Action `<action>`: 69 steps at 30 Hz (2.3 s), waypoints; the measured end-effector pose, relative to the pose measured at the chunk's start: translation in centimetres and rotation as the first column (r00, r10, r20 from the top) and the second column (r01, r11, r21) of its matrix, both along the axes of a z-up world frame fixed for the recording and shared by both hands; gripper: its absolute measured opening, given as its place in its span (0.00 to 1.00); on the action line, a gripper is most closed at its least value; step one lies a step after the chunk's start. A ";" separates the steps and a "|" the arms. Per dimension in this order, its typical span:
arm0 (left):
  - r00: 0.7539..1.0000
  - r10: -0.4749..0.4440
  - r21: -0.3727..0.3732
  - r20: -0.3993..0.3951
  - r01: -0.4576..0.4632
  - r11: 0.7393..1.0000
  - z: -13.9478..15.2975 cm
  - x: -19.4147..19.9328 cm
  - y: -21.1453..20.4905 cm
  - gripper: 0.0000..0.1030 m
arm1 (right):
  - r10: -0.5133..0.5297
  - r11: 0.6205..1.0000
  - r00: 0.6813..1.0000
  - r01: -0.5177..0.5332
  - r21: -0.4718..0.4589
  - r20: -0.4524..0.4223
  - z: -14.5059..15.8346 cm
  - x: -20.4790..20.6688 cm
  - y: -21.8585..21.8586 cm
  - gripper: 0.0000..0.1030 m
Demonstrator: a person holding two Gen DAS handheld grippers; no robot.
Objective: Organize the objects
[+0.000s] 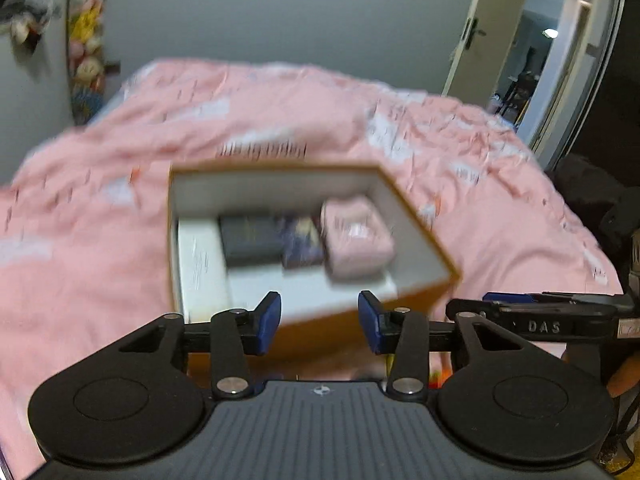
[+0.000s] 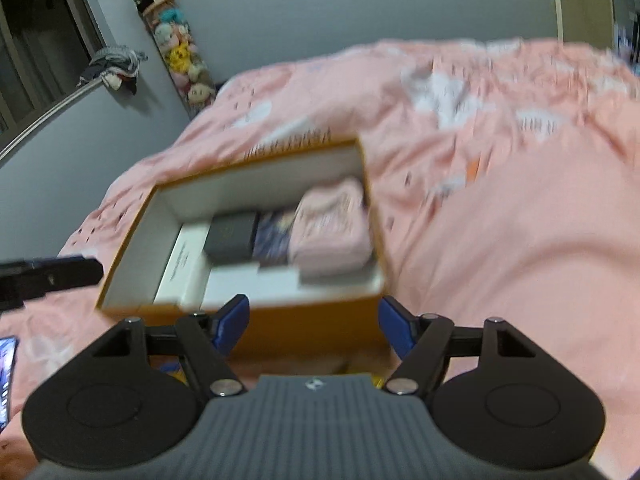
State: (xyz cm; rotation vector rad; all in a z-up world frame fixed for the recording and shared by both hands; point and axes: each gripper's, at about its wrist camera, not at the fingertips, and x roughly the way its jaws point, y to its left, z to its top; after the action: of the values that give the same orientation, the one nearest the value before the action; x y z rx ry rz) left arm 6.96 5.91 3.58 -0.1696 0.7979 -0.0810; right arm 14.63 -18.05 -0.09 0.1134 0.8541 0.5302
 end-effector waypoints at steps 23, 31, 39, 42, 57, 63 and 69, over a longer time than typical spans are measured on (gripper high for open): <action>0.975 -0.080 -0.064 -0.208 0.068 0.996 -10.6 -1.1 -2.4 0.30 | 0.014 0.979 0.961 -0.070 -0.193 -0.278 -7.2 -5.6 1.7 0.25; 0.965 -0.110 -0.156 -0.239 0.074 0.985 -11.5 -1.1 -2.6 0.22 | 0.040 0.983 0.982 -0.072 -0.170 -0.187 -7.5 -4.4 2.9 0.14; 0.956 -0.173 -0.138 -0.235 0.144 0.980 -11.3 -1.4 -4.1 0.22 | -0.056 0.981 0.969 0.009 -0.194 -0.240 -7.6 -4.2 1.3 0.15; 0.947 -0.229 -0.122 -0.224 0.205 0.971 -11.0 -1.9 -5.3 0.21 | -0.083 0.984 0.970 0.044 -0.170 -0.229 -6.2 -5.0 0.2 0.19; 0.908 -0.310 -0.210 -0.281 0.257 0.943 -12.4 -2.8 -5.8 0.14 | 0.064 0.984 0.971 -0.099 -0.146 -0.229 -5.3 -6.4 5.3 0.62; 0.924 -0.261 -0.189 -0.280 0.214 0.958 -12.5 -3.2 -5.0 0.14 | 0.001 0.984 0.952 -0.056 -0.168 -0.307 -7.9 -4.9 5.5 0.70; 0.952 -0.192 -0.163 -0.237 0.156 0.974 -10.9 -4.0 -2.9 0.18 | 0.002 0.996 0.931 -0.032 -0.077 -0.365 -8.1 -4.7 3.3 0.54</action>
State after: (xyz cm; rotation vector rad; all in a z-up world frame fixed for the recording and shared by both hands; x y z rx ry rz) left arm 2.95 3.05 -7.36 -0.2475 1.0613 -0.2886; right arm 9.92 -14.72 -8.21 0.1316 1.2402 0.4967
